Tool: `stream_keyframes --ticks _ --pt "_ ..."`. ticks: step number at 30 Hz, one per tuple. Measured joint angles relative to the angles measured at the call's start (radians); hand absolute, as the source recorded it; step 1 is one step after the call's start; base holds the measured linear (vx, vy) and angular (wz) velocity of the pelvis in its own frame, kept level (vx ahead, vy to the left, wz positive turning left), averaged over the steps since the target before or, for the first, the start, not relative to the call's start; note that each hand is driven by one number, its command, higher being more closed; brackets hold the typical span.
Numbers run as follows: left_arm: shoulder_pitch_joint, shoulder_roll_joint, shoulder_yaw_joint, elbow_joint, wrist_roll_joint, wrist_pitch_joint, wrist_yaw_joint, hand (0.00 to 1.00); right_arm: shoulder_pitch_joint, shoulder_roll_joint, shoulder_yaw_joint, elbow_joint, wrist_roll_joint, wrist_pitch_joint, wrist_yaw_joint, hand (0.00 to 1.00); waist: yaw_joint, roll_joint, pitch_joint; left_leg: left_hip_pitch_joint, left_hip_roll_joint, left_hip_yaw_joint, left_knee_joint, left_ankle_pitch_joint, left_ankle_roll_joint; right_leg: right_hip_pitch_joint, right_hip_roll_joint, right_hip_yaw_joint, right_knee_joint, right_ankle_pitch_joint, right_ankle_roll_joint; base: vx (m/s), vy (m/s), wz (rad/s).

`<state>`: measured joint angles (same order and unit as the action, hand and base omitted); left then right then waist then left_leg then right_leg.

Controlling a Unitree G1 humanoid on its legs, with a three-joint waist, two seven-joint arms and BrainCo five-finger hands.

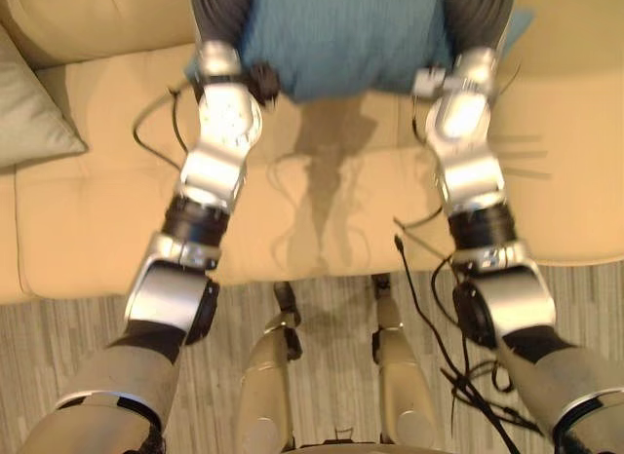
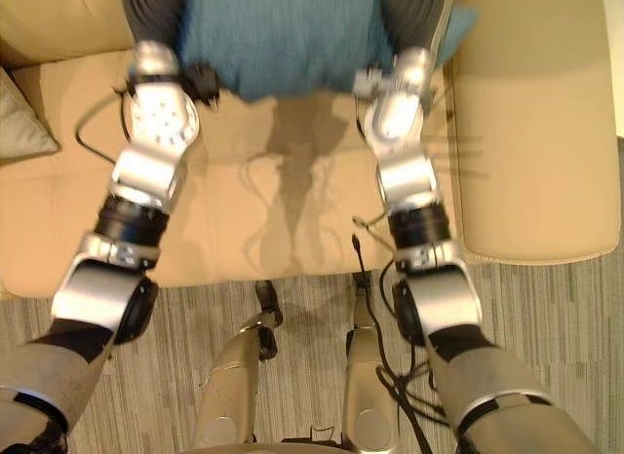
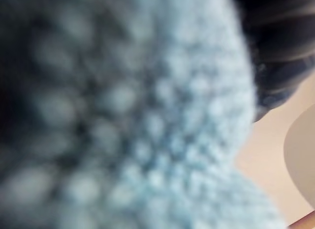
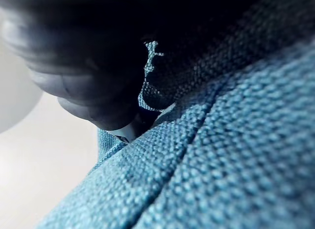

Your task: Pick up cushions and gather them together orderly.

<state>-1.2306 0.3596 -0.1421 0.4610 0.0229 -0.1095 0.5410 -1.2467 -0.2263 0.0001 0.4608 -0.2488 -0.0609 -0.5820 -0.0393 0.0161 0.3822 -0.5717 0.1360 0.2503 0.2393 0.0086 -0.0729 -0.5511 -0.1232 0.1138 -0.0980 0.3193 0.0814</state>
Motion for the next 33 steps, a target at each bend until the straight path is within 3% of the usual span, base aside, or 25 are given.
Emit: stream_keyframes --ticks 1,2,6,9,15,19,25,33 --pt "-0.056 0.014 0.002 0.021 0.0 -0.009 0.008 0.0 -0.05 -0.01 0.0 0.0 -0.004 0.0 -0.019 1.0 0.0 0.0 0.012 -0.004 0.0 -0.006 -0.007 0.004 0.0 -0.003 0.001 -0.004 0.0 0.0 0.0 -0.02 -0.006 0.14" --pt "-0.073 0.019 0.004 0.023 0.0 -0.01 0.009 0.0 -0.066 -0.012 -0.001 0.0 -0.01 0.0 -0.027 0.0 0.0 0.0 0.013 -0.007 -0.002 -0.008 -0.014 0.007 0.001 -0.007 0.0 -0.004 0.0 0.0 0.0 -0.02 0.0 0.13" --pt "-0.148 0.034 0.041 0.038 0.01 -0.021 0.073 0.0 -0.144 -0.016 -0.005 -0.001 -0.036 0.0 -0.089 0.0 0.006 0.0 0.034 -0.021 -0.011 -0.018 -0.063 0.038 0.002 -0.035 -0.001 -0.012 0.0 0.006 -0.008 -0.02 0.006 0.1" --pt "-0.188 0.036 0.049 0.139 0.007 -0.022 0.082 0.0 -0.17 -0.017 -0.036 0.069 -0.029 0.0 -0.1 0.0 0.009 0.001 0.038 -0.037 -0.016 -0.031 -0.113 0.071 0.001 -0.066 0.0 -0.029 0.0 0.015 -0.016 -0.03 0.0 0.15" --pt "-0.187 0.02 0.081 0.304 -0.027 0.015 0.004 0.0 -0.144 -0.007 -0.073 0.149 0.033 0.034 -0.076 0.0 0.023 0.0 0.053 -0.041 -0.025 -0.045 -0.192 0.12 -0.001 -0.096 -0.001 -0.043 0.0 0.023 -0.014 -0.05 0.007 0.09" --pt "-0.126 -0.021 0.161 0.348 -0.06 0.018 -0.049 0.0 -0.035 0.025 -0.108 0.163 0.108 0.037 -0.01 0.0 0.027 0.0 0.053 -0.047 -0.022 -0.051 -0.208 0.132 -0.004 -0.105 0.003 -0.048 0.0 0.023 -0.014 -0.06 0.001 0.03" --pt "0.011 -0.041 0.231 0.374 -0.092 0.035 -0.126 0.0 0.081 0.072 -0.094 0.234 0.249 0.049 0.149 0.0 0.028 0.0 0.053 -0.062 0.007 -0.051 -0.234 0.156 -0.03 -0.133 0.032 -0.052 0.001 0.023 -0.013 -0.08 -0.038 -0.05" --pt "0.091 -0.058 0.289 0.35 -0.152 0.034 -0.149 0.0 0.133 0.063 -0.088 0.141 0.369 0.024 0.193 0.0 0.037 0.0 0.053 -0.059 0.059 -0.045 -0.242 0.182 -0.063 -0.132 0.072 -0.055 0.003 0.009 -0.013 -0.07 -0.065 -0.05"
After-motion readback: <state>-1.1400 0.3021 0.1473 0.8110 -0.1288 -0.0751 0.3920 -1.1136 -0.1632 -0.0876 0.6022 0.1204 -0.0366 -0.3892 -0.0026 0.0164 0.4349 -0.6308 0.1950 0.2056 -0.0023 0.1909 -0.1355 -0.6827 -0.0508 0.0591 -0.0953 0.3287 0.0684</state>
